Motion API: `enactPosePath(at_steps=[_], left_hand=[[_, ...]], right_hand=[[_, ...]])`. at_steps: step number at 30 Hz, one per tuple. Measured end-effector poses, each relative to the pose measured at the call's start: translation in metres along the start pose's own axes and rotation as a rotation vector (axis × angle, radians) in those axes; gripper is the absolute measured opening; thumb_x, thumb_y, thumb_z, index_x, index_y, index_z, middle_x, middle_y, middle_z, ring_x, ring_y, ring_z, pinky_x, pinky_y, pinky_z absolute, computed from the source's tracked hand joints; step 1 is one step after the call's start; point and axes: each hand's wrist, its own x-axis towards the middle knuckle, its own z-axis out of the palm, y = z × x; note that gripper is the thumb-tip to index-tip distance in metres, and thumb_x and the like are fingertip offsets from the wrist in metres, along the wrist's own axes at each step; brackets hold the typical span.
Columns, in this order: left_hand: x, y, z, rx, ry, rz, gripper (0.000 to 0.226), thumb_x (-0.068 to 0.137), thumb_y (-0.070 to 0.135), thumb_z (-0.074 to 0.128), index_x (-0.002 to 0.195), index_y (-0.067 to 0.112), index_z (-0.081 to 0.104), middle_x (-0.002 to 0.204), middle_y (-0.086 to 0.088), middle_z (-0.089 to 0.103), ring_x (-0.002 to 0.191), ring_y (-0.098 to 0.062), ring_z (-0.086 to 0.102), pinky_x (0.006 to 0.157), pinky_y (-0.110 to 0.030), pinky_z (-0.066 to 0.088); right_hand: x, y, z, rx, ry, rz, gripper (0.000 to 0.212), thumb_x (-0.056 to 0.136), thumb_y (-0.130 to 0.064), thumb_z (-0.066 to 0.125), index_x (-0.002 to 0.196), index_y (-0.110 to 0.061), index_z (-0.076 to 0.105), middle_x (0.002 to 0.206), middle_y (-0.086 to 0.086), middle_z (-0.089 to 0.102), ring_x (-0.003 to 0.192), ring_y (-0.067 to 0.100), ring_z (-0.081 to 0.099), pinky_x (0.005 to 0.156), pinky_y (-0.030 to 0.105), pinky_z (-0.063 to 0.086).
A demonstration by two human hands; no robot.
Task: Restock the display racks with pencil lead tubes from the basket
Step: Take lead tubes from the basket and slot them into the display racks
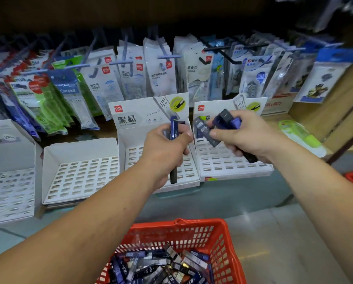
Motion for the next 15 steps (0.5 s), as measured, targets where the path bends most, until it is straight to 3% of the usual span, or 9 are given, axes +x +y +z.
enactPosePath(at_steps=[2, 5, 10, 15], left_hand=[[0.0, -0.006, 0.005, 0.053, 0.018, -0.008, 0.005, 0.095, 0.012, 0.07, 0.098, 0.008, 0.071, 0.073, -0.003, 0.065, 0.052, -0.011, 0.055, 0.044, -0.024, 0.038], [-0.001, -0.015, 0.008, 0.146, 0.006, -0.021, 0.006, 0.094, 0.012, 0.069, 0.096, 0.008, 0.071, 0.067, -0.001, 0.061, 0.051, -0.011, 0.054, 0.044, -0.022, 0.038], [-0.001, -0.031, 0.015, 0.255, -0.023, -0.014, 0.005, 0.093, 0.013, 0.072, 0.089, 0.011, 0.072, 0.064, -0.001, 0.061, 0.056, -0.015, 0.058, 0.042, -0.017, 0.039], [0.003, -0.037, 0.017, 0.218, -0.021, -0.058, 0.006, 0.094, 0.017, 0.073, 0.092, 0.012, 0.072, 0.065, 0.0, 0.062, 0.056, -0.015, 0.057, 0.044, -0.018, 0.041]], right_hand=[[0.002, 0.011, -0.008, 0.132, 0.112, 0.056, 0.019, 0.094, -0.007, 0.072, 0.112, -0.009, 0.069, 0.06, 0.007, 0.054, 0.048, 0.019, 0.044, 0.039, 0.025, 0.034], [0.004, 0.025, -0.015, 0.192, 0.197, 0.094, 0.007, 0.096, -0.008, 0.07, 0.101, -0.009, 0.066, 0.068, 0.012, 0.056, 0.049, 0.021, 0.047, 0.037, 0.025, 0.032], [0.006, 0.037, -0.013, 0.054, 0.305, 0.103, 0.013, 0.091, -0.016, 0.076, 0.092, -0.012, 0.064, 0.055, 0.008, 0.056, 0.033, 0.014, 0.043, 0.037, 0.022, 0.032], [0.023, 0.041, 0.0, -0.046, 0.283, 0.029, 0.011, 0.09, -0.017, 0.076, 0.093, -0.014, 0.066, 0.052, -0.005, 0.057, 0.035, 0.01, 0.048, 0.035, 0.02, 0.033]])
